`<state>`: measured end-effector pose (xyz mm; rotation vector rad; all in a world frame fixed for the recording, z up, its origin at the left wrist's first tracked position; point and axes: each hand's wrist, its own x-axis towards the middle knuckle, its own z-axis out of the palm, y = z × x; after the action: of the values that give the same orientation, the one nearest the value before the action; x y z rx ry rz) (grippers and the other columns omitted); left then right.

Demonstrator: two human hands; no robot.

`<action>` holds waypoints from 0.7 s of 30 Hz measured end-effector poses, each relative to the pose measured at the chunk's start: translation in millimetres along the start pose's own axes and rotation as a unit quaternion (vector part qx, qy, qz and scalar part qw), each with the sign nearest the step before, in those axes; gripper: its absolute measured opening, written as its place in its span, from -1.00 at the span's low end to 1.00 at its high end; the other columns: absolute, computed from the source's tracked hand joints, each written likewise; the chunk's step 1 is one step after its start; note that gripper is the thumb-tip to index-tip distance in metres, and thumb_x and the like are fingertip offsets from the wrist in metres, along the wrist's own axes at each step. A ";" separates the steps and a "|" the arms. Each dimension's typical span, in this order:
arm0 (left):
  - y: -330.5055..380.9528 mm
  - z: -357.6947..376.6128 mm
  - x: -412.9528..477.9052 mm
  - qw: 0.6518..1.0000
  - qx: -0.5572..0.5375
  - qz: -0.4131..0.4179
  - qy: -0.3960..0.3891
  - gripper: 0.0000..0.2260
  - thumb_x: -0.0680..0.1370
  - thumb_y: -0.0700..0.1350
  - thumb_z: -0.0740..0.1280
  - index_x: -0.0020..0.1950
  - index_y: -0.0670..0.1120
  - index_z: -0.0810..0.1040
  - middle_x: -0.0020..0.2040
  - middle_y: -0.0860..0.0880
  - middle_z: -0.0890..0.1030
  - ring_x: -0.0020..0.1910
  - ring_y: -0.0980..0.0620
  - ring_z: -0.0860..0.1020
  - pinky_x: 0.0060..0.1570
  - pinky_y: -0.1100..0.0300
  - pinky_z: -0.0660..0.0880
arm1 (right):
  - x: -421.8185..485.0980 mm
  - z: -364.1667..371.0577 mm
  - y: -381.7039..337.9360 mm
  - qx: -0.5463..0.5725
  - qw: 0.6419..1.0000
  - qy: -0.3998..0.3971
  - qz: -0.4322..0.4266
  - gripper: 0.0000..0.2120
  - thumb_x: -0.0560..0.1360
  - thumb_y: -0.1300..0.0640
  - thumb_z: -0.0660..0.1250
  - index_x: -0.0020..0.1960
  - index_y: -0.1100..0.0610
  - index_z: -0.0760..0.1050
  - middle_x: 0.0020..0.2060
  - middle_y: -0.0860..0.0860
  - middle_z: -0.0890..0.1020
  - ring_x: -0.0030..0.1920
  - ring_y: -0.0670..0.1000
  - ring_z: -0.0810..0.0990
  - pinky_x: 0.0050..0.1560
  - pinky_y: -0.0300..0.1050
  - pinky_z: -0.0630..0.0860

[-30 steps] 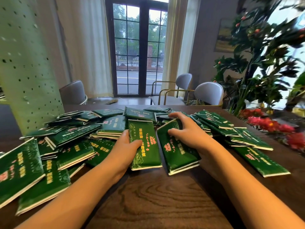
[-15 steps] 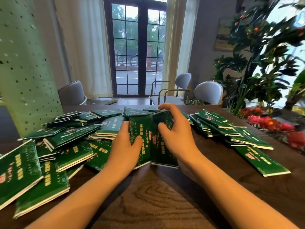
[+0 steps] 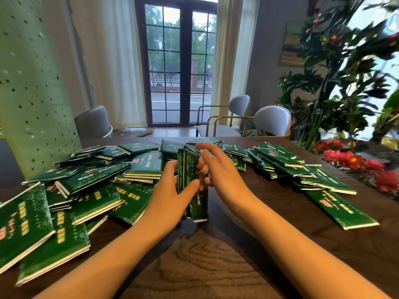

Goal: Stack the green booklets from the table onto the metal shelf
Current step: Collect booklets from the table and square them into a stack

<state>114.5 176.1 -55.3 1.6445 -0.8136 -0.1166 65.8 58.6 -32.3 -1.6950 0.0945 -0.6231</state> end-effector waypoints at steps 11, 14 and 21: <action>5.1 6.7 13.9 0.982 -0.123 -0.140 -0.018 -0.82 0.60 -0.30 0.19 0.09 -0.09 0.51 -0.05 -0.10 0.67 -0.14 -0.04 0.65 -0.10 0.03 0.58 | 26.1 -90.9 13.8 -0.540 0.821 0.173 -0.067 -0.72 0.60 0.03 0.13 0.19 0.12 0.50 0.11 0.09 0.56 0.13 0.11 0.46 -0.04 -0.07 0.34; 17.0 17.4 23.2 0.974 -0.160 -0.158 -0.033 -0.83 0.60 -0.31 0.17 0.07 -0.12 0.50 -0.10 -0.11 0.67 -0.27 0.04 0.65 -0.32 0.20 0.59 | 27.3 -127.9 20.0 -0.616 0.758 0.209 0.040 -0.66 0.60 -0.03 0.10 0.25 0.10 0.47 0.24 0.12 0.49 0.25 0.18 0.38 0.14 0.04 0.33; 31.0 50.9 30.7 0.964 -0.197 -0.170 -0.045 -0.83 0.60 -0.33 0.15 0.07 -0.15 0.48 -0.13 -0.14 0.62 -0.27 -0.01 0.59 -0.38 0.22 0.59 | 13.3 -187.7 44.0 -0.553 0.751 0.217 0.289 -0.48 0.59 -0.23 -0.06 0.47 -0.04 0.23 0.53 0.06 0.10 0.51 0.22 -0.05 0.42 0.34 -0.12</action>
<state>98.5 116.3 -29.7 1.3896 -0.5260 -0.5643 4.8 -123.8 -52.1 -2.4005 1.5358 -0.4714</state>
